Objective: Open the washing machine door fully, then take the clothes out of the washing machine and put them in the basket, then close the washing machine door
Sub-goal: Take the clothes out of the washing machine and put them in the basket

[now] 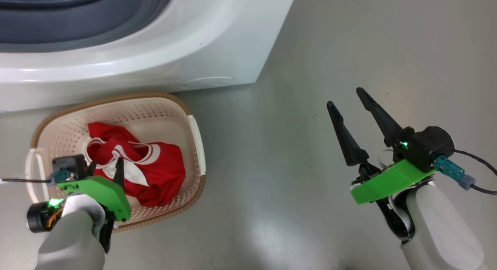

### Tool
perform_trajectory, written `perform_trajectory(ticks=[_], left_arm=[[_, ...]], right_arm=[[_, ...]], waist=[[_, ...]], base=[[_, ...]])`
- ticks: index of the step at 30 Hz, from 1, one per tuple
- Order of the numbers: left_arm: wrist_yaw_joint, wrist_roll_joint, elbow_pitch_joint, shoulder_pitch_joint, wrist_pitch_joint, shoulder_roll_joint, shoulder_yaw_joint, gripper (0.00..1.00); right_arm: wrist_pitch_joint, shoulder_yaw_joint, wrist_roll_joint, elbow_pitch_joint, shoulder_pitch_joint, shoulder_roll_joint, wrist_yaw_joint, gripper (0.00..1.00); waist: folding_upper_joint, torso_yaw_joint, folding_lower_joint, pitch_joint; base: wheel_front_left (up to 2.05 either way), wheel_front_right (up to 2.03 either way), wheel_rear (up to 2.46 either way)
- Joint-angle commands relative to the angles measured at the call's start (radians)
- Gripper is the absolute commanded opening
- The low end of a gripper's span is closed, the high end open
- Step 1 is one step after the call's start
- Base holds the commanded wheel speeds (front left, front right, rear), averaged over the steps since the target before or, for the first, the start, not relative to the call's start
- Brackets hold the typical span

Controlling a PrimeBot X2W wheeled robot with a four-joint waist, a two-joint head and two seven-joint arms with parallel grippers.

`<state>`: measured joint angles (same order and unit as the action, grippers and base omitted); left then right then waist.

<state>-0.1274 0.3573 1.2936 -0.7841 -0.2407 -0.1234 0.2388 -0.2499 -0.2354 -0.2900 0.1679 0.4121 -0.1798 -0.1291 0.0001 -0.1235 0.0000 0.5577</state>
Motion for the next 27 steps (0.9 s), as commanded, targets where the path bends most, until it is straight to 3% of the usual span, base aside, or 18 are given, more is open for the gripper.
perform_trajectory(ticks=[1, 5, 13, 27], left_arm=[[-0.001, 0.013, -0.004, 0.025, -0.017, -0.030, -0.026, 1.00], [-0.002, 0.023, -0.025, 0.034, -0.020, -0.026, -0.029, 1.00], [-0.003, 0.026, -0.196, 0.100, -0.021, -0.036, -0.077, 1.00], [-0.001, -0.080, -0.523, 0.250, -0.021, -0.027, -0.213, 1.00]], right_arm=[[-0.012, -0.011, 0.008, -0.018, -0.031, -0.004, -0.002, 1.00], [-0.012, -0.004, 0.008, -0.013, -0.045, -0.010, -0.002, 1.00], [-0.012, 0.021, 0.007, -0.008, -0.079, -0.026, -0.002, 1.00], [-0.012, 0.053, 0.003, -0.003, -0.147, -0.042, -0.002, 1.00]], waist=[[-0.0001, 0.013, 0.0000, -0.016], [-0.0001, 0.027, 0.0000, -0.042], [-0.0001, 0.060, 0.0000, -0.110], [-0.0001, 0.101, 0.0000, -0.236]], base=[[0.00, 0.00, 0.00], [0.00, 0.00, 0.00], [0.00, 0.00, 0.00], [0.00, 0.00, 0.00]])
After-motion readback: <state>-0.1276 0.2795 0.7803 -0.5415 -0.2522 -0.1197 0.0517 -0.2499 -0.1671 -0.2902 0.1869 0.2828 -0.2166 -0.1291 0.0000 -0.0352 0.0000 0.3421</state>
